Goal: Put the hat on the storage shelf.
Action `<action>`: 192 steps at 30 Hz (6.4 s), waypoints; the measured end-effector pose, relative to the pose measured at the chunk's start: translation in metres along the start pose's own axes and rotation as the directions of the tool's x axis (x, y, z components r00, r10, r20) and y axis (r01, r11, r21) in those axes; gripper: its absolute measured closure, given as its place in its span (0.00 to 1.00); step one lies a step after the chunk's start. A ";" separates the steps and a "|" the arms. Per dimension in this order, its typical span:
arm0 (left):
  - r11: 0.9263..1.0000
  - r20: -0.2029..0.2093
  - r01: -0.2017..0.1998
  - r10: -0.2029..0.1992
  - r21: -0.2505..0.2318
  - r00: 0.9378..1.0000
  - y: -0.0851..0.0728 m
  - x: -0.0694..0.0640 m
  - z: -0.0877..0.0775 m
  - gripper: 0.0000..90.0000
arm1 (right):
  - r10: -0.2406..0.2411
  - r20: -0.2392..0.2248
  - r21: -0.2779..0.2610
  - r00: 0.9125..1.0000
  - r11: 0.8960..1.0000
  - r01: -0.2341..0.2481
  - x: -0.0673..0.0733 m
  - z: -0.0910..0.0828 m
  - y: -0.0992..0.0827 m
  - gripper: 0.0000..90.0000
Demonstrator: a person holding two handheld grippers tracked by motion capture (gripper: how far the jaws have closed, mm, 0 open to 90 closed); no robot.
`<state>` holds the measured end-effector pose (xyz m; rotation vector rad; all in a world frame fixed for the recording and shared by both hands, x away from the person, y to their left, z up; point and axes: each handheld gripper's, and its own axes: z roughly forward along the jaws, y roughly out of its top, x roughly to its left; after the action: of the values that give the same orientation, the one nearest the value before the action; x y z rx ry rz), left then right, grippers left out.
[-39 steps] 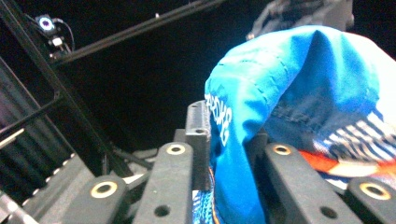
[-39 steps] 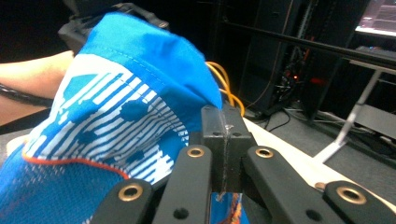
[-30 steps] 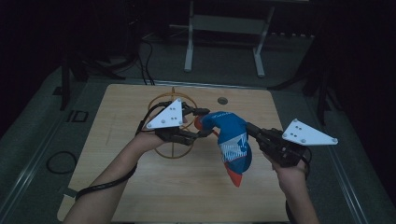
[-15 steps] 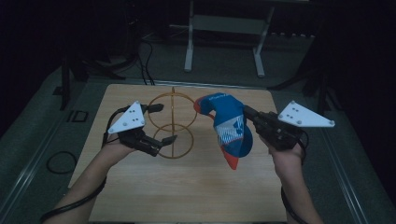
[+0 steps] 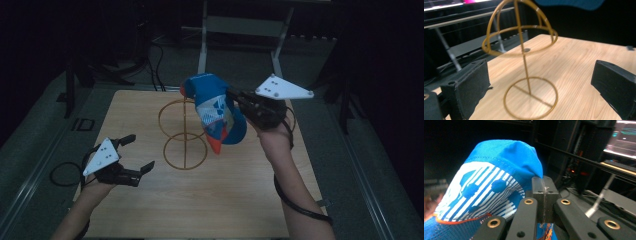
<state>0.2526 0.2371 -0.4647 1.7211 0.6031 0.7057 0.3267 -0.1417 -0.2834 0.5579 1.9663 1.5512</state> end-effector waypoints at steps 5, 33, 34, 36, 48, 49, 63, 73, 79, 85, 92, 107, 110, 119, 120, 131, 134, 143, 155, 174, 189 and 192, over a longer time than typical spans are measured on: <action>0.999 0.001 0.040 -0.040 0.016 0.999 -0.032 -0.007 -0.007 0.02 | -0.017 -0.035 -0.008 0.999 1.000 0.017 0.006 0.033 0.009 1.00; 0.986 -0.015 0.164 -0.164 0.035 0.986 -0.087 -0.005 -0.008 0.02 | 0.028 -0.161 0.226 0.987 0.974 0.010 0.046 0.155 -0.017 1.00; 0.985 -0.009 0.167 -0.167 0.034 0.986 -0.088 -0.006 -0.007 0.02 | 0.015 -0.147 0.238 0.989 0.971 0.021 0.044 0.152 -0.022 1.00; 0.985 -0.008 0.169 -0.169 0.035 0.986 -0.089 -0.005 -0.007 0.02 | 0.030 -0.137 0.244 0.990 0.970 0.004 0.041 0.147 -0.026 1.00; 0.983 0.002 0.179 -0.179 0.038 0.984 -0.092 -0.005 -0.005 0.02 | 0.086 -0.109 0.239 0.990 0.969 -0.058 0.021 0.116 -0.050 1.00; 0.983 0.005 0.177 -0.178 0.041 0.984 -0.093 -0.005 -0.004 0.02 | 0.091 -0.105 0.240 0.990 0.969 -0.064 0.019 0.114 -0.053 1.00; 0.981 0.023 0.187 -0.188 0.044 0.982 -0.096 -0.005 -0.002 0.02 | 0.148 -0.117 0.232 0.982 0.966 -0.118 0.010 0.102 -0.077 0.85; 0.982 0.041 0.185 -0.187 0.039 0.982 -0.097 -0.007 -0.001 0.02 | 0.169 -0.109 0.224 0.979 0.964 -0.142 0.003 0.094 -0.083 0.67; 0.982 0.044 0.182 -0.184 0.044 0.982 -0.096 -0.009 0.001 0.02 | 0.164 -0.116 0.198 0.980 0.970 -0.139 0.001 0.084 -0.083 0.55; 0.983 0.051 0.177 -0.179 0.044 0.983 -0.096 -0.011 0.002 0.02 | 0.155 -0.142 0.202 0.978 0.971 -0.125 0.000 0.071 -0.087 0.39; 0.984 0.059 0.173 -0.176 0.052 0.983 -0.096 -0.013 0.003 0.02 | 0.174 -0.174 0.189 0.969 0.972 -0.141 0.000 0.058 -0.095 0.30; 0.983 0.062 0.171 -0.174 0.064 0.983 -0.100 -0.014 0.001 0.02 | 0.172 -0.210 0.231 0.963 0.965 -0.122 0.010 0.049 -0.148 0.16; 0.983 0.065 0.170 -0.175 0.069 0.982 -0.100 -0.015 0.002 0.02 | 0.177 -0.207 0.235 0.962 0.964 -0.126 0.011 0.049 -0.158 0.16; 0.981 0.071 0.173 -0.179 0.088 0.981 -0.102 -0.015 0.003 0.02 | 0.196 -0.189 0.269 0.962 0.953 -0.141 0.008 0.048 -0.189 0.16; 0.981 0.072 0.172 -0.178 0.090 0.981 -0.102 -0.015 0.004 0.02 | 0.199 -0.187 0.276 0.962 0.951 -0.143 0.008 0.047 -0.192 0.16; 0.980 0.065 0.173 -0.179 0.095 0.982 -0.102 -0.016 0.003 0.02 | 0.204 -0.196 0.306 0.959 0.942 -0.138 0.006 0.039 -0.224 0.16; 0.981 0.060 0.171 -0.177 0.095 0.982 -0.102 -0.016 0.002 0.02 | 0.203 -0.193 0.312 0.960 0.940 -0.136 0.005 0.035 -0.231 0.16; 0.981 0.064 0.170 -0.176 0.089 0.982 -0.102 -0.016 0.002 0.02 | 0.192 -0.153 0.310 0.969 0.941 -0.138 -0.002 0.016 -0.251 0.16; 0.979 0.063 0.177 -0.183 0.099 0.981 -0.104 -0.016 0.001 0.02 | 0.195 -0.124 0.343 0.973 0.928 -0.142 -0.009 -0.011 -0.270 0.16; 0.980 0.058 0.164 -0.171 0.112 0.984 -0.105 -0.019 0.000 0.02 | 0.207 -0.066 0.387 0.976 0.907 -0.166 -0.019 -0.047 -0.293 0.16; 0.983 0.040 0.141 -0.147 0.119 0.988 -0.105 -0.021 -0.001 0.02 | 0.200 0.044 0.383 0.979 0.902 -0.201 -0.039 -0.082 -0.310 0.16; 0.984 0.015 0.145 -0.148 0.108 0.989 -0.105 -0.020 -0.002 0.02 | 0.190 0.070 0.385 0.979 0.900 -0.202 -0.043 -0.087 -0.313 0.16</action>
<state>0.2333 0.2495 -0.5691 1.7599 0.7544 0.5574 0.3091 -0.3087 -0.5653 0.9636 2.2689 1.2490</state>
